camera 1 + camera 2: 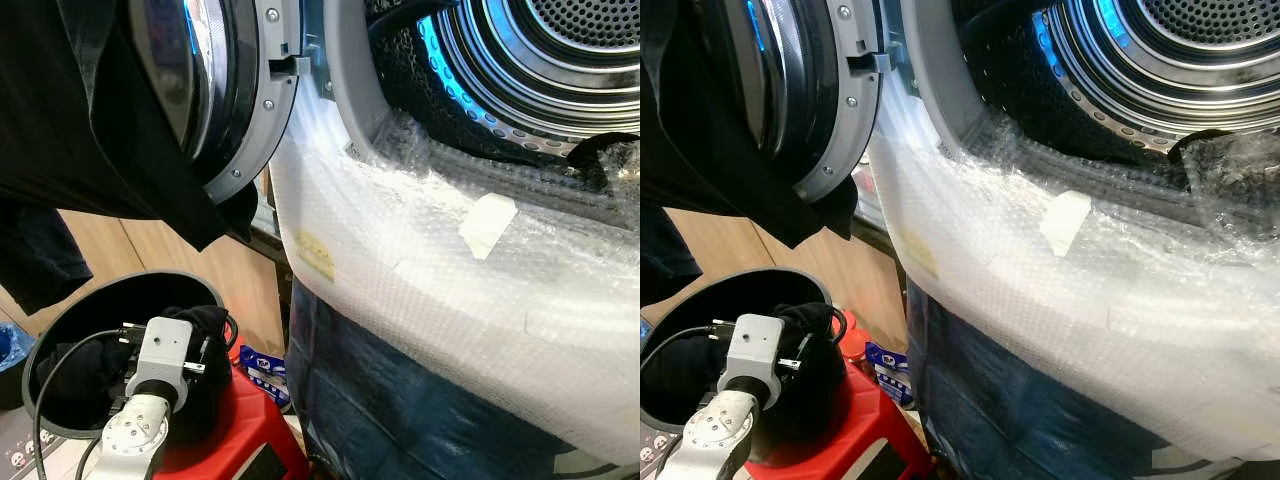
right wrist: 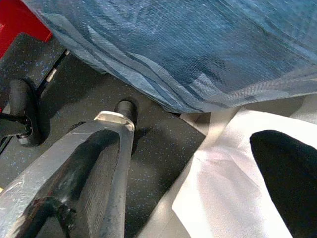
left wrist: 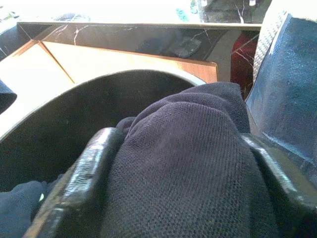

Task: Clothes washing

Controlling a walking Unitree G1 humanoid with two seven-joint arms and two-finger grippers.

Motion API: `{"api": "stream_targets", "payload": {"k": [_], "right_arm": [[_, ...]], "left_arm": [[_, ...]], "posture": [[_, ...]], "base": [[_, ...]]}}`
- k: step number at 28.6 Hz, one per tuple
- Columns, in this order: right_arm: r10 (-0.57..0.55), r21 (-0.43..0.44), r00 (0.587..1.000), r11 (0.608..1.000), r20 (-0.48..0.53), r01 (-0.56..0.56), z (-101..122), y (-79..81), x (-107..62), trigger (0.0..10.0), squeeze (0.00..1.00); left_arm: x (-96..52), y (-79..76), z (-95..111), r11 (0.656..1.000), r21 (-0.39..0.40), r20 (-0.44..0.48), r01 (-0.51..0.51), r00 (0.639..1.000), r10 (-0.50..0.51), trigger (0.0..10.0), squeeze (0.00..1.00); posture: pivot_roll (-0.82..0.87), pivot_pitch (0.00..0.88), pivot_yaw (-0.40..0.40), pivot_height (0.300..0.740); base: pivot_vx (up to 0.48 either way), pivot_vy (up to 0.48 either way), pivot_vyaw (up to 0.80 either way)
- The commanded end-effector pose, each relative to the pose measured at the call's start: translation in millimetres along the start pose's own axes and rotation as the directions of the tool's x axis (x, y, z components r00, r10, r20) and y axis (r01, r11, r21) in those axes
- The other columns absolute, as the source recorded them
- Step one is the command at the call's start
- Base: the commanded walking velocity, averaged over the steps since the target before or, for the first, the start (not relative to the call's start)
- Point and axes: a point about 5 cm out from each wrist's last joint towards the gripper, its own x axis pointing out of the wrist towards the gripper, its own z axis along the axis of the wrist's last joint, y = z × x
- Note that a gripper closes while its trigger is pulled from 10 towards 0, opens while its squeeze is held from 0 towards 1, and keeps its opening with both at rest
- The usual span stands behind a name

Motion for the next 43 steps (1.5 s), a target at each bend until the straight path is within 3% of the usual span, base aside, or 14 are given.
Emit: {"api": "stream_targets", "payload": {"k": [1,4,14,19,21,24,29,31,32,33,37,39,42,43], "right_arm": [[0.013,-0.021,0.999,1.0,-0.035,-0.014,-10,2.8,-0.8,10.0,0.0],[0.019,-0.072,0.999,0.997,-0.035,-0.022,-10,4.4,-0.9,10.0,0.0],[0.029,-0.122,0.999,0.992,-0.019,-0.031,-3,4.1,-0.2,10.0,0.0],[0.04,-0.139,0.999,0.989,-0.019,-0.042,-3,7.8,-0.3,10.0,0.0],[0.044,-0.142,0.999,0.989,-0.013,-0.046,-1,9.3,-0.3,10.0,0.0],[0.045,-0.142,0.999,0.989,-0.012,-0.046,0,9.6,-0.3,10.0,0.0],[0.048,-0.15,0.999,0.988,-0.011,-0.049,1,10.3,-0.2,10.0,0.0],[0.05,-0.173,0.999,0.984,-0.001,-0.05,3,10.5,-0.1,10.0,0.0],[0.05,-0.173,0.999,0.984,-0.001,-0.05,3,10.5,-0.1,10.0,0.0],[0.047,-0.179,0.999,0.983,0.003,-0.045,4,10.1,0.0,10.0,0.0],[0.042,-0.171,0.999,0.984,-0.004,-0.043,2,8.9,-0.1,10.0,0.0],[0.039,-0.168,0.999,0.985,-0.007,-0.04,0,8.1,-0.1,10.0,0.0],[0.039,-0.18,0.999,0.983,-0.01,-0.04,-2,9.1,-0.4,10.0,0.0],[0.039,-0.18,0.999,0.983,-0.01,-0.04,-2,9.1,-0.4,10.0,0.0]], "left_arm": [[0.4,-0.9,-2,1.0,0.023,-0.006,-0.001,1.0,0.001,0.0,0.0],[-0.3,-0.9,-5,0.999,0.035,-0.012,0.007,1.0,-0.007,0.0,0.0],[-2.0,-8.2,-14,0.997,0.042,-0.052,0.059,0.997,-0.057,0.0,0.0],[-11.9,-15.0,-19,0.989,0.065,-0.067,0.131,0.99,-0.127,0.0,0.0],[-15.0,-13.1,-22,0.995,0.037,-0.078,0.097,0.993,-0.094,0.0,0.0],[-15.7,-12.8,-19,0.996,0.035,-0.062,0.082,0.995,-0.08,0.0,0.0],[-13.4,-12.0,3,0.995,0.03,0.042,0.094,0.995,-0.095,0.0,0.0],[-13.3,-13.5,20,0.978,0.086,0.15,0.188,0.968,-0.2,0.0,0.0],[-13.3,-13.5,20,0.978,0.086,0.15,0.188,0.968,-0.2,0.0,0.0],[-13.6,-14.5,34,0.957,0.099,0.218,0.272,0.933,-0.288,0.0,0.0],[-13.6,-16.9,48,0.925,0.096,0.238,0.367,0.894,-0.379,0.0,0.0],[-14.1,-19.4,61,0.898,0.153,0.266,0.413,0.858,-0.44,0.0,0.0],[-14.1,-25.5,76,0.819,0.248,0.254,0.518,0.781,-0.57,0.0,0.0],[-14.1,-25.5,76,0.819,0.248,0.254,0.518,0.781,-0.57,0.0,0.0]], "posture": [[0.12,0.019,0.022,0.74],[0.1,0.012,0.018,0.74],[0.1,0.0,0.007,0.74],[0.1,0.0,0.006,0.74],[0.1,0.0,0.005,0.74],[0.11,0.0,0.001,0.74],[0.11,0.0,0.003,0.74],[0.11,0.002,0.002,0.74],[0.11,0.002,0.002,0.74],[0.11,0.007,0.003,0.74],[0.11,0.018,0.005,0.74],[0.11,0.025,0.002,0.74],[0.11,0.03,-0.003,0.74],[0.11,0.03,-0.003,0.74]], "base": [[0.0,0.0,0.0],[0.0,0.0,0.0],[0.0,0.0,0.0],[0.0,0.0,0.0],[0.0,0.0,0.0],[0.0,0.0,0.0],[0.0,0.0,0.0],[0.0,0.0,0.0],[0.0,0.0,0.0],[0.0,0.0,0.0],[0.0,0.0,0.0],[0.0,0.0,0.0],[0.0,0.0,0.0],[0.0,0.0,0.0]]}}
